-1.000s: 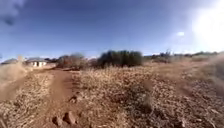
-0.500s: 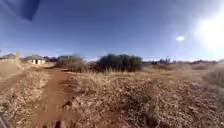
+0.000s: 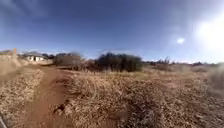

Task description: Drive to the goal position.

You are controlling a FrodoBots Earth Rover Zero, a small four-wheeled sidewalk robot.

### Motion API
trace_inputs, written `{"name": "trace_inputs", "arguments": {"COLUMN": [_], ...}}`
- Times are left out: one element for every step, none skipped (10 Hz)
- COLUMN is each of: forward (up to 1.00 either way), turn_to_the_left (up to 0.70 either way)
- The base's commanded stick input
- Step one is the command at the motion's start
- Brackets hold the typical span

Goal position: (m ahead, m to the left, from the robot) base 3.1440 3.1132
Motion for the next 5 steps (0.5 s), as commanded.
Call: {"name": "trace_inputs", "arguments": {"forward": [0.5,0.5,0.5,0.5,0.5], "turn_to_the_left": [0.0,0.0,0.0,0.0,0.0]}}
